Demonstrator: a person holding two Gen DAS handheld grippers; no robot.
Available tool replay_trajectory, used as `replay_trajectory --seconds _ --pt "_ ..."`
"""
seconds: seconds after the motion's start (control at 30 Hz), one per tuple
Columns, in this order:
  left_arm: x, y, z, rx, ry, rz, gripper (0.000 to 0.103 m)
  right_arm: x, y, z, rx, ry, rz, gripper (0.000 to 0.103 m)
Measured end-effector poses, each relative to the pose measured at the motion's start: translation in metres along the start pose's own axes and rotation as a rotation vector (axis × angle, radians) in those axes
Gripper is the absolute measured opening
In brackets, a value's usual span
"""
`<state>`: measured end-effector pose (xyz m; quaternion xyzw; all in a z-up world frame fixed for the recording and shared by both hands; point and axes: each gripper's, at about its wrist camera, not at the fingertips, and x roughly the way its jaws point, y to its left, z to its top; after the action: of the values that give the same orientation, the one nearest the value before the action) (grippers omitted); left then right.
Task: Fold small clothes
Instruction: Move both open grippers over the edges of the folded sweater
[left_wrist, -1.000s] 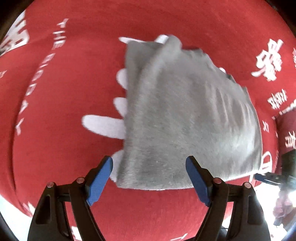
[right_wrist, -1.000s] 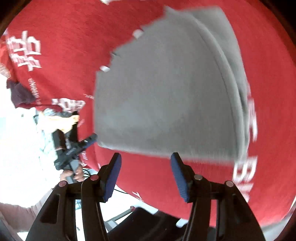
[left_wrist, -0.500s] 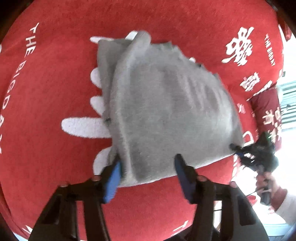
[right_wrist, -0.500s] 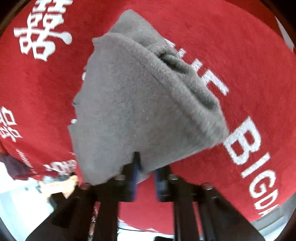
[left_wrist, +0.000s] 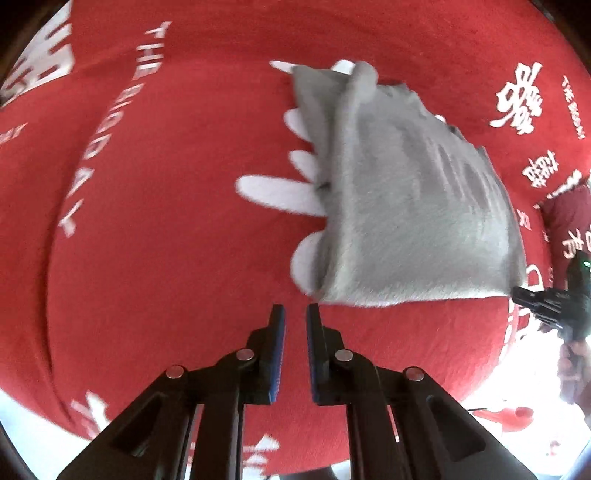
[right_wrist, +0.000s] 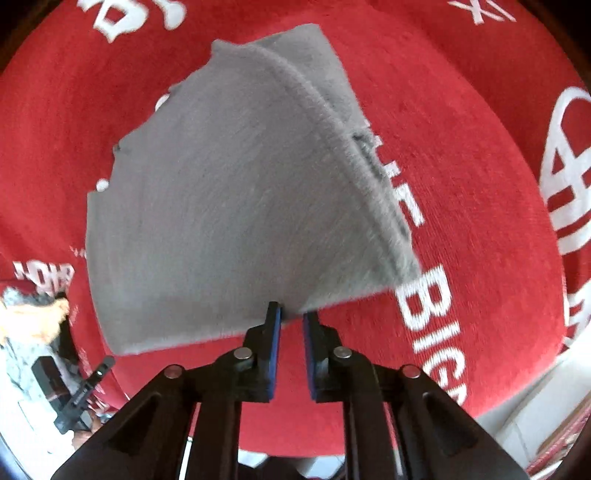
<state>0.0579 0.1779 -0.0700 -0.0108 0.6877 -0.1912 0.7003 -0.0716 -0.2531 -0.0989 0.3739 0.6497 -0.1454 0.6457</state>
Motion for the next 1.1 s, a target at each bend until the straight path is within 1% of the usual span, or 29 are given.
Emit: replay_trajectory --seconds 0.03,0.07,0.1,0.13,0.17,0.2,0.23,0.37,0.47,0.57,0.6,0.63,0.67,0.8,0.93,1.1 --pt "-0.002 -0.001 -0.001 -0.006 -0.003 0.015 0.011 -0.002 0.014 -0.003 -0.039 0.001 -0.008 0.024" --pt "-0.004 -0.001 -0.004 -0.015 -0.008 0.027 0.012 -0.004 0.024 -0.006 -0.077 0.005 -0.015 0.040" --pt "-0.007 -0.001 -0.007 -0.030 -0.013 0.037 0.017 -0.006 0.039 -0.011 -0.129 0.012 -0.016 0.048" --pt "-0.007 -0.003 -0.008 -0.041 -0.014 0.040 0.048 -0.006 0.048 -0.014 -0.158 0.016 -0.013 0.054" --pt "-0.009 -0.004 -0.011 -0.057 -0.015 0.052 0.085 -0.007 0.057 -0.018 -0.193 0.024 -0.010 0.054" --pt "-0.011 -0.005 -0.013 -0.070 -0.024 0.068 0.089 -0.004 0.069 -0.022 -0.228 0.037 -0.008 0.054" --pt "-0.014 -0.008 -0.015 -0.072 -0.037 0.068 0.089 -0.001 0.080 -0.027 -0.257 0.051 -0.004 0.054" --pt "-0.014 -0.022 -0.018 -0.085 -0.016 0.047 0.089 0.018 0.108 -0.046 -0.336 0.105 -0.001 0.054" --pt "-0.011 -0.033 -0.019 -0.065 -0.003 0.052 0.089 0.031 0.122 -0.064 -0.386 0.126 -0.008 0.054" --pt "0.000 -0.041 -0.020 -0.050 0.044 0.049 0.089 0.036 0.129 -0.072 -0.398 0.144 -0.008 0.056" --pt "0.005 -0.041 -0.020 -0.051 0.069 0.025 0.089 0.038 0.131 -0.072 -0.399 0.148 -0.007 0.056" --pt "0.006 -0.041 -0.021 -0.054 0.079 0.011 0.089 0.037 0.127 -0.073 -0.401 0.148 -0.008 0.056" --pt "0.007 -0.041 -0.022 -0.062 0.082 0.002 0.089 0.040 0.133 -0.072 -0.403 0.147 -0.012 0.056" --pt "0.007 -0.039 -0.019 -0.103 0.065 -0.017 0.089 0.042 0.127 -0.070 -0.386 0.154 -0.021 0.056" --pt "0.010 -0.032 -0.013 -0.174 0.050 -0.063 0.089 0.043 0.124 -0.067 -0.379 0.160 -0.019 0.056" --pt "0.012 -0.025 -0.012 -0.233 0.026 -0.069 0.089 0.044 0.132 -0.063 -0.401 0.156 -0.007 0.056"
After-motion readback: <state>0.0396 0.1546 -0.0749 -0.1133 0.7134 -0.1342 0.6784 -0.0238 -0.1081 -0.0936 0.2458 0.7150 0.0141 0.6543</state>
